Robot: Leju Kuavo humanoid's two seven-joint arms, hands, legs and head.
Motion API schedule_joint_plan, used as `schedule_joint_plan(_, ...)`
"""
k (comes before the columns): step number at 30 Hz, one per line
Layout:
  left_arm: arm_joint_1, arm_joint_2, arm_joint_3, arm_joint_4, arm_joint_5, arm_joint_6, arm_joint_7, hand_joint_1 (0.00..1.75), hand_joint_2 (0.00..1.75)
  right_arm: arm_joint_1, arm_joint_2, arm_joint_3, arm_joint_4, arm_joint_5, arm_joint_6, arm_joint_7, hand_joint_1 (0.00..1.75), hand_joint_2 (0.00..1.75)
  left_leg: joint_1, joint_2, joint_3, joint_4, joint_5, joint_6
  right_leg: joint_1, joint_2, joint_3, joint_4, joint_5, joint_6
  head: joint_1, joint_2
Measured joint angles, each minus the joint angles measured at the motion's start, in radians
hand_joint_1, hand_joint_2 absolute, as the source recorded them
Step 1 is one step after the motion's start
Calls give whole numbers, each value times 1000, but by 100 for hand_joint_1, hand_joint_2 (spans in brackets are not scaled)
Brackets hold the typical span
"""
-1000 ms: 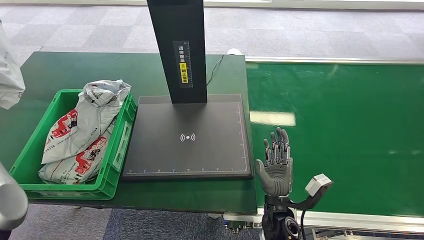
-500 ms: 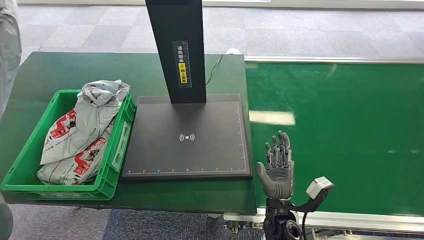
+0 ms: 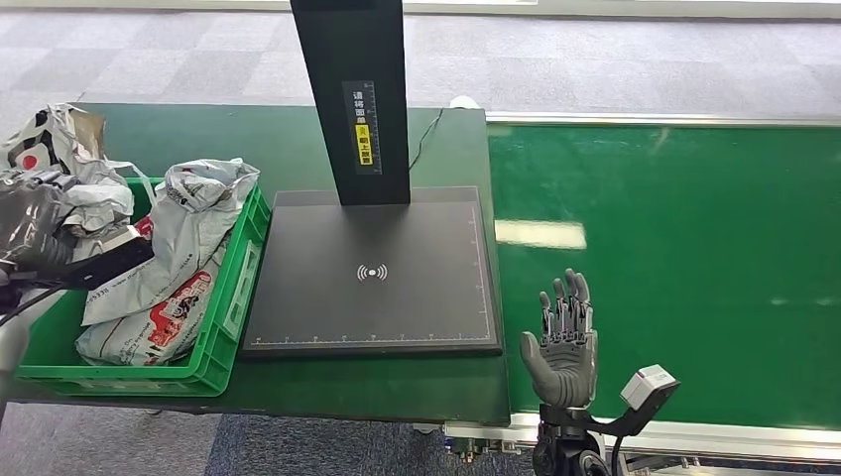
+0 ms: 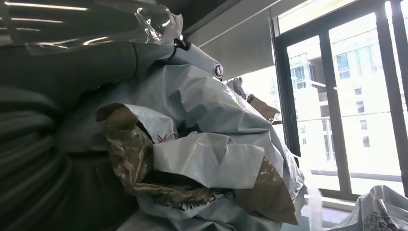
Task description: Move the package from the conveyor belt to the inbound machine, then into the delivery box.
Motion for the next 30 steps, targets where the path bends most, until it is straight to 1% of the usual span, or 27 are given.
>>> schedule_joint_plan(6, 21, 4, 1, -23, -7, -9, 0, 173, 175, 0, 0, -10, -1, 2, 0, 0, 0, 175, 0, 0, 0, 0, 0, 0, 0, 0, 0, 0, 0, 0, 0, 0)
schedule_joint_plan(8, 52, 3, 4, -43, -23, -27, -2, 172, 175, 2, 0, -11, -3, 2, 0, 0, 0, 175, 0, 1, 0, 0, 0, 0, 0, 1, 0, 0, 0, 0, 0, 0)
schedule_joint_plan(10, 111, -2, 9, -80, -36, -41, -6, 171, 175, 6, 0, -12, -5, 0, 0, 1, 0, 175, 0, 2, 0, 0, 0, 0, 0, 2, 0, 0, 0, 0, 0, 0)
schedule_joint_plan(16, 330, -35, 16, -224, -66, -38, -16, 172, 175, 10, 0, -11, -5, 2, 0, -1, 0, 175, 0, 1, 0, 0, -3, 1, 0, 2, -1, 0, -2, 1, 0, 0)
schedule_joint_plan(18, 369, -49, 10, -253, -76, -30, -18, 173, 175, 9, 0, -11, -3, 3, 0, -3, 0, 175, 0, 0, 0, 0, -3, 1, 0, 1, -1, 0, -2, 2, 0, 0)
schedule_joint_plan(20, 384, -55, 3, -265, -61, -23, -23, 174, 175, 6, 0, -9, 1, 4, -1, -5, 0, 175, 0, 0, 0, 0, -2, 1, 0, 0, 0, 0, -2, 1, 0, 0)
schedule_joint_plan(22, 363, -53, -9, -263, -24, -30, -35, 173, 175, 2, 0, -7, 5, 3, -4, -7, 0, 175, 0, -1, 1, 0, -2, 1, 0, -1, -1, -1, -2, 1, -1, 0)
schedule_joint_plan(24, 294, -46, -34, -236, 19, -52, -53, 173, 175, -5, 0, -4, 9, 0, -5, -9, 0, 175, 0, -5, 1, 0, 0, 1, 0, -5, 0, -1, -1, 1, -1, 0)
schedule_joint_plan(27, 147, -37, -95, -156, 62, -85, -68, 175, 175, -19, 0, 3, 16, -4, -5, -9, 0, 175, 0, -7, 1, 0, 2, 0, 0, -8, 1, 0, 0, -1, -1, 0)
schedule_joint_plan(30, -22, -55, -183, -32, 70, -90, -67, 174, 175, -26, 1, 9, 22, -6, -6, -10, 0, 175, 0, -8, 1, 1, 5, 1, 0, -9, 1, 0, 2, -1, -3, 0)
